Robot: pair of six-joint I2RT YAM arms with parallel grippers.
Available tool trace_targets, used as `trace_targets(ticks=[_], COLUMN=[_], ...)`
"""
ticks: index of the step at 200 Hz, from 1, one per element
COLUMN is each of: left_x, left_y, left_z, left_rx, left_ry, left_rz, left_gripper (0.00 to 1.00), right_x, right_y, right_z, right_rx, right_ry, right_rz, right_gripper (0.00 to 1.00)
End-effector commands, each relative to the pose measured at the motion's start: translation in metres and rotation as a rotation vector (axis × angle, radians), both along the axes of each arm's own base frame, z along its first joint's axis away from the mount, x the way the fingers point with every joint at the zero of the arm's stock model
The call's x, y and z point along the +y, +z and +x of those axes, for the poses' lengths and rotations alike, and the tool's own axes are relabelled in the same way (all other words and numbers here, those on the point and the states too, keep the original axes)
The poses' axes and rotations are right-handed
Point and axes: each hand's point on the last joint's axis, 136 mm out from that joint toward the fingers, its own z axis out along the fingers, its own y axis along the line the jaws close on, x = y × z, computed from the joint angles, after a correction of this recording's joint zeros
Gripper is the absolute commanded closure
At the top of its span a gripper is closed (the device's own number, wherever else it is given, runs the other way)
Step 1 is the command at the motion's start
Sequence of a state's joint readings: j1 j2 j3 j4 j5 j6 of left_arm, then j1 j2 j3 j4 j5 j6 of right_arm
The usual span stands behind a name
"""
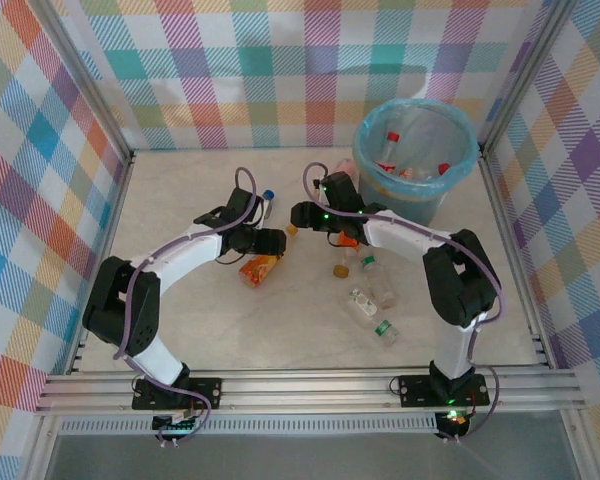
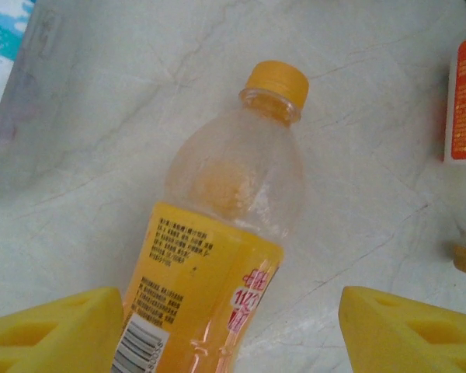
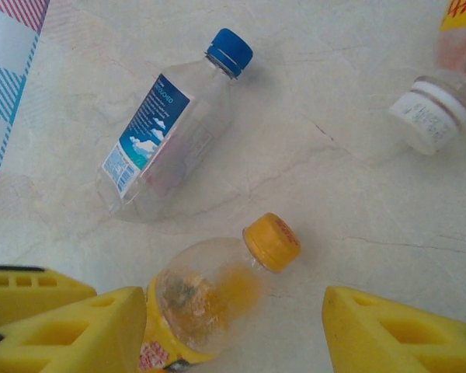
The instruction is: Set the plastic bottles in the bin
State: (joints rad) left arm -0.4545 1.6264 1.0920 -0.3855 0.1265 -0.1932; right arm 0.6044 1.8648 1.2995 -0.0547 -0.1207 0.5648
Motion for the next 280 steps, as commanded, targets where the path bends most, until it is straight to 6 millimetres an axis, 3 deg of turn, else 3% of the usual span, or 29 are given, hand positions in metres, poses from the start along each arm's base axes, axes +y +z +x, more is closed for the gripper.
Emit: trace_targets(ticks=[1,107,167,195,280], left_x=[0.006,0.012,0.004,0.004,0.006], left_y=[-0.007,-0.033,-0.042,-0.042,-0.019], left_z=[-0.006,-0.021,-0.023,-0.024,-0.02], left_rx=[0.015,0.047,0.06,0.061,0.011], left_ry=[0.013,-0.016,-0.059,-0.066,-0.051], left_rz=[0.008,0.025,0.001,0.0,-0.002], left_gripper=[0.27,0.29,0.29,0.29,0.28], right_x=[0.011,0.036,0.054,0.061,0.041], right_y=[-0.007,-0.07,-0.078,-0.077,-0.066], right_z=[0.005,0.018,0.017,0.019,0.002], right_rx=[0.031,0.222,0.286,0.296,0.236], right_ry=[-0.02,-0.092,-0.03,-0.012,-0.025], right_rz=[0.079,0.2,0.23,0.247,0.228], right_gripper=[0.38,0.35,0.36,0.43,0.64])
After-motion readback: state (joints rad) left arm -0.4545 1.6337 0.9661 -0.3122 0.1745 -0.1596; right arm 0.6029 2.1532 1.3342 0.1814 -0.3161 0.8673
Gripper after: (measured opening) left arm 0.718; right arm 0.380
